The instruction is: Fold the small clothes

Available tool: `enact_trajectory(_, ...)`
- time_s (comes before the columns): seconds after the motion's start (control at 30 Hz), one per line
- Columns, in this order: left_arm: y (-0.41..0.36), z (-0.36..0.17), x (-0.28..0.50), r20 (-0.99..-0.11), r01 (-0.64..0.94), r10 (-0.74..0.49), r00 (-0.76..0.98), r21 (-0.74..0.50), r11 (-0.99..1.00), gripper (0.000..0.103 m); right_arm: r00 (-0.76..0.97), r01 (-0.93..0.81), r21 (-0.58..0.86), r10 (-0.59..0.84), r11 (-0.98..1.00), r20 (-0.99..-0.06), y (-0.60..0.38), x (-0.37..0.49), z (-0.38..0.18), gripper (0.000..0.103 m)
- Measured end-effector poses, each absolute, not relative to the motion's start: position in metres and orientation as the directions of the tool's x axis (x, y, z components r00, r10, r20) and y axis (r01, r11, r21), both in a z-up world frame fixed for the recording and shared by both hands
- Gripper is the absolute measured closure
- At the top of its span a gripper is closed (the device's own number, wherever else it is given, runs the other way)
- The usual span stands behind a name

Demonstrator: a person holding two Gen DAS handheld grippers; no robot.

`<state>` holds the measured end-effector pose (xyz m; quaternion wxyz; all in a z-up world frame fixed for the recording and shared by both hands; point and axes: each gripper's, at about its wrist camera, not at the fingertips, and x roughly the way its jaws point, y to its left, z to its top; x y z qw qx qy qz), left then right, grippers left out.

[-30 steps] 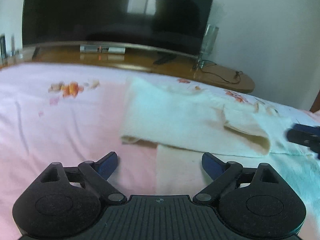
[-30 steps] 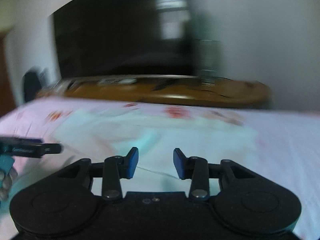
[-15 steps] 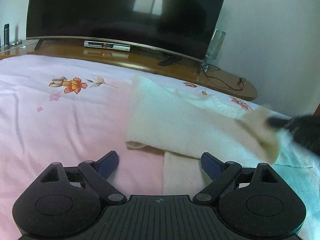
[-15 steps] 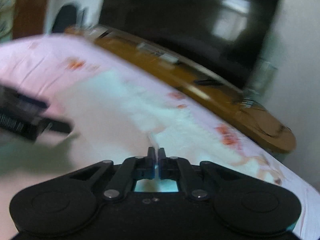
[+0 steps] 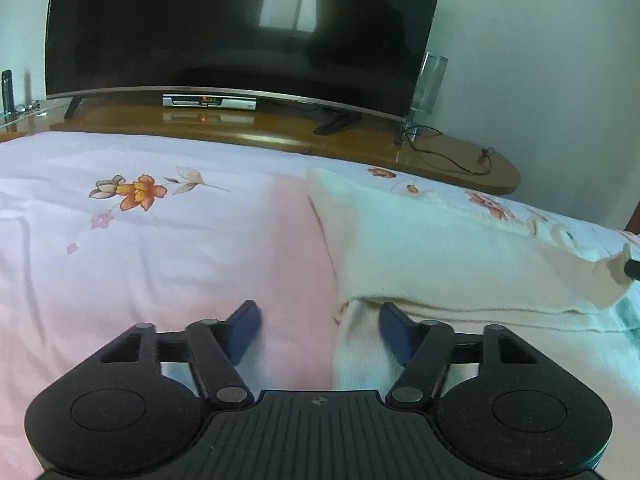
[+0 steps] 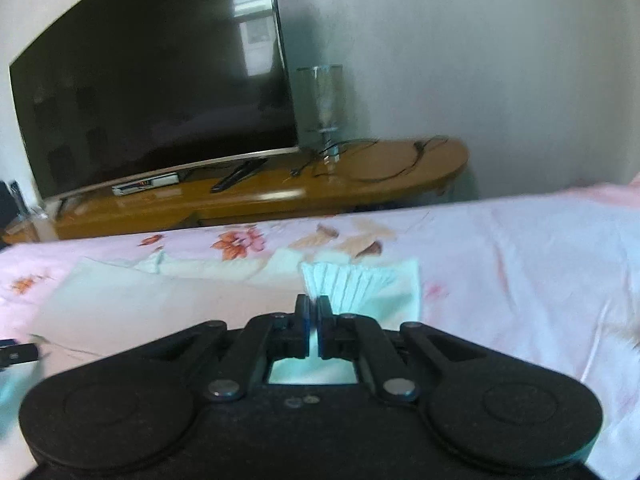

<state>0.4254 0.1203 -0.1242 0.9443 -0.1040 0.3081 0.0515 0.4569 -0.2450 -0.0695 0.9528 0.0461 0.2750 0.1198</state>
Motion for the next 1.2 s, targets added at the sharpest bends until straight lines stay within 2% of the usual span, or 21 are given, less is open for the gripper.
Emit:
enact_trajectory(0.07, 0.120, -0.123, 0.429, -0.585, -0.148, 0.027, 0.811, -0.160, 0.976, 0.046, 0.817, -0.206, 0.166, 0.263, 0.964, -0.513, -0.247, 0.452, -0.068, 0.095)
enact_trajectory(0.2, 0.106, -0.122, 0.442, -0.600, -0.079, 0.017, 0.800, -0.078, 0.994, 0.046, 0.805, -0.180, 0.198, 0.260, 0.964, -0.534, -0.254, 0.461, -0.073, 0.090)
enact_trajectory(0.23, 0.103, -0.121, 0.443, -0.595, -0.076, 0.030, 0.803, -0.052, 0.996, 0.059, 0.800, -0.169, 0.209, 0.258, 0.963, -0.542, -0.256, 0.464, -0.076, 0.090)
enact_trajectory(0.27, 0.104, -0.120, 0.443, -0.586, -0.077, 0.029, 0.810, -0.057, 0.995, 0.084, 0.795, -0.158, 0.212, 0.251, 0.964, -0.552, -0.254, 0.468, -0.080, 0.090)
enact_trajectory(0.3, 0.109, -0.118, 0.442, -0.573, -0.095, 0.023, 0.819, -0.096, 0.991, 0.092, 0.792, -0.142, 0.213, 0.240, 0.967, -0.562, -0.254, 0.472, -0.084, 0.093)
enact_trajectory(0.33, 0.114, -0.117, 0.439, -0.561, -0.122, 0.031, 0.827, -0.124, 0.985, 0.092, 0.787, -0.133, 0.225, 0.241, 0.965, -0.568, -0.255, 0.475, -0.087, 0.097)
enact_trajectory(0.43, 0.125, -0.115, 0.430, -0.533, -0.170, 0.064, 0.844, -0.152, 0.974, 0.092, 0.798, -0.152, 0.271, 0.280, 0.950, -0.533, -0.260, 0.470, -0.082, 0.098)
enact_trajectory(0.53, 0.131, -0.127, 0.433, -0.581, -0.167, 0.035, 0.813, -0.175, 0.970, 0.092, 0.818, -0.166, 0.329, 0.316, 0.929, -0.480, -0.265, 0.452, -0.074, 0.098)
enact_trajectory(0.57, 0.132, -0.126, 0.434, -0.585, -0.166, 0.030, 0.811, -0.181, 0.970, 0.092, 0.814, -0.155, 0.338, 0.314, 0.928, -0.489, -0.267, 0.449, -0.079, 0.098)
enact_trajectory(0.67, 0.135, -0.127, 0.436, -0.590, -0.157, 0.015, 0.808, -0.190, 0.969, 0.092, 0.742, -0.091, 0.369, 0.310, 0.925, -0.594, -0.271, 0.454, -0.108, 0.098)
enact_trajectory(0.7, 0.136, -0.128, 0.435, -0.587, -0.155, 0.011, 0.809, -0.194, 0.969, 0.092, 0.747, -0.088, 0.391, 0.321, 0.916, -0.583, -0.274, 0.452, -0.110, 0.097)
enact_trajectory(0.73, 0.136, -0.129, 0.434, -0.586, -0.154, 0.009, 0.810, -0.198, 0.968, 0.092, 0.749, -0.082, 0.402, 0.322, 0.912, -0.579, -0.276, 0.451, -0.108, 0.096)
enact_trajectory(0.8, 0.135, -0.130, 0.434, -0.586, -0.153, 0.010, 0.810, -0.195, 0.969, 0.092, 0.762, -0.067, 0.424, 0.321, 0.903, -0.562, -0.280, 0.449, -0.103, 0.080)
enact_trajectory(0.83, 0.135, -0.130, 0.434, -0.586, -0.153, 0.012, 0.810, -0.190, 0.970, 0.092, 0.771, -0.060, 0.429, 0.315, 0.901, -0.553, -0.281, 0.447, -0.101, 0.078)
enact_trajectory(0.87, 0.135, -0.129, 0.435, -0.586, -0.151, 0.014, 0.810, -0.186, 0.971, 0.092, 0.773, -0.052, 0.436, 0.312, 0.899, -0.552, -0.283, 0.447, -0.100, 0.078)
enact_trajectory(0.9, 0.135, -0.129, 0.435, -0.584, -0.151, 0.015, 0.811, -0.184, 0.971, 0.092, 0.774, -0.046, 0.443, 0.313, 0.895, -0.551, -0.285, 0.449, -0.100, 0.084)
enact_trajectory(0.93, 0.135, -0.129, 0.434, -0.583, -0.154, 0.019, 0.812, -0.183, 0.971, 0.092, 0.777, -0.043, 0.445, 0.310, 0.894, -0.548, -0.287, 0.447, -0.099, 0.098)
enact_trajectory(1.0, 0.133, -0.129, 0.434, -0.585, -0.154, 0.029, 0.811, -0.165, 0.974, 0.092, 0.788, -0.049, 0.428, 0.299, 0.902, -0.538, -0.286, 0.444, -0.093, 0.098)
enact_trajectory(1.1, 0.133, -0.127, 0.435, -0.598, -0.139, 0.017, 0.801, -0.158, 0.978, 0.091, 0.760, -0.017, 0.370, 0.252, 0.929, -0.599, -0.283, 0.447, -0.109, 0.099)
enact_trajectory(1.13, 0.136, -0.125, 0.434, -0.606, -0.122, 0.000, 0.796, -0.160, 0.980, 0.091, 0.764, -0.019, 0.384, 0.261, 0.923, -0.590, -0.286, 0.447, -0.110, 0.099)
enact_trajectory(1.2, 0.145, -0.118, 0.424, -0.618, -0.107, -0.012, 0.786, -0.156, 0.982, 0.082, 0.762, -0.021, 0.370, 0.255, 0.929, -0.596, -0.286, 0.446, -0.106, 0.099)
